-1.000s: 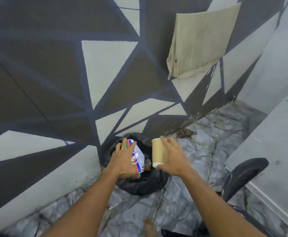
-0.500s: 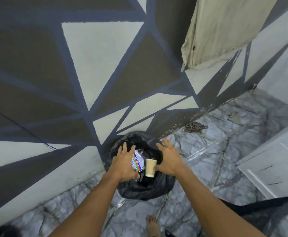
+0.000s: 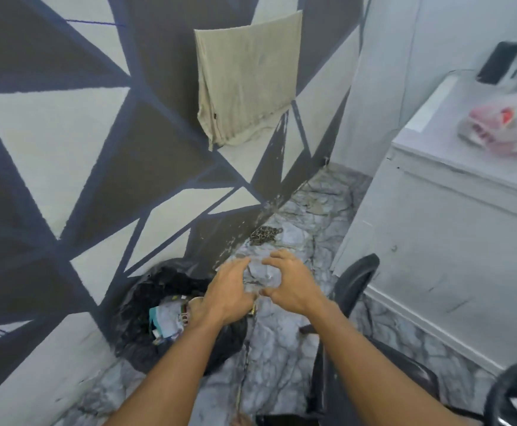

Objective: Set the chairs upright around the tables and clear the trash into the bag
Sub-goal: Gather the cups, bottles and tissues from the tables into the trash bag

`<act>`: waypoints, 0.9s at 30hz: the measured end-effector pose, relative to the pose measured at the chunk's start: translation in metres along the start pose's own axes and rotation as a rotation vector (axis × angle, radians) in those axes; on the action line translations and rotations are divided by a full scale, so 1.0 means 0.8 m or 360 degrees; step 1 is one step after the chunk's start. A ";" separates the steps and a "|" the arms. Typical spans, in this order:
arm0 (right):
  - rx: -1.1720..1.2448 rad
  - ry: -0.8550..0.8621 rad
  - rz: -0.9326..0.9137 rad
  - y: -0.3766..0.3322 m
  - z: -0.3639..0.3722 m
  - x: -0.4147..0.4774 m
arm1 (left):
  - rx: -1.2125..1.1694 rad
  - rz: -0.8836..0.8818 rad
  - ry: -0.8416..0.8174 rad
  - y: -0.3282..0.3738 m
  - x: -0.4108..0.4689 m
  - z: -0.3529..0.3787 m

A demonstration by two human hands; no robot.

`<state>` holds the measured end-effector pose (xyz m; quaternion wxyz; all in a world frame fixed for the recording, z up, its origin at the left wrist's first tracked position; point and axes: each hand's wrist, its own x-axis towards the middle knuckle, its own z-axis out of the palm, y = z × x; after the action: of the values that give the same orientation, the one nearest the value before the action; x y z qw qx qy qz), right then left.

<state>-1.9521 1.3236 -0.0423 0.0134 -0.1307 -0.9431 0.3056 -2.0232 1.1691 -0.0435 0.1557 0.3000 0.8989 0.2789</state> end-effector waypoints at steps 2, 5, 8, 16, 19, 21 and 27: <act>0.0008 0.0121 0.0088 0.029 -0.034 -0.043 | 0.0008 0.0082 -0.0056 0.043 -0.004 0.021; 0.0026 0.0355 0.0232 0.077 -0.079 -0.107 | 0.0006 0.0249 -0.0154 0.106 -0.002 0.061; 0.0032 0.0496 0.0477 0.127 -0.117 -0.174 | 0.0033 0.0485 -0.0257 0.183 -0.005 0.102; 0.0089 0.0815 0.1025 0.271 -0.186 -0.391 | 0.0173 0.0988 -0.0732 0.396 -0.041 0.269; 0.0122 0.0956 0.1248 0.331 -0.196 -0.478 | 0.0160 0.1106 -0.0893 0.469 -0.075 0.351; 0.0121 0.0945 0.1373 0.373 -0.206 -0.525 | 0.0196 0.1131 -0.1002 0.508 -0.096 0.407; 0.0037 0.0720 0.1470 0.509 -0.249 -0.581 | 0.0363 0.1114 -0.1084 0.572 -0.120 0.538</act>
<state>-1.3856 1.6365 -0.0911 0.0823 -0.5963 -0.7570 0.2541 -1.5497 1.5890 -0.1029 0.3037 0.6727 0.6672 0.1004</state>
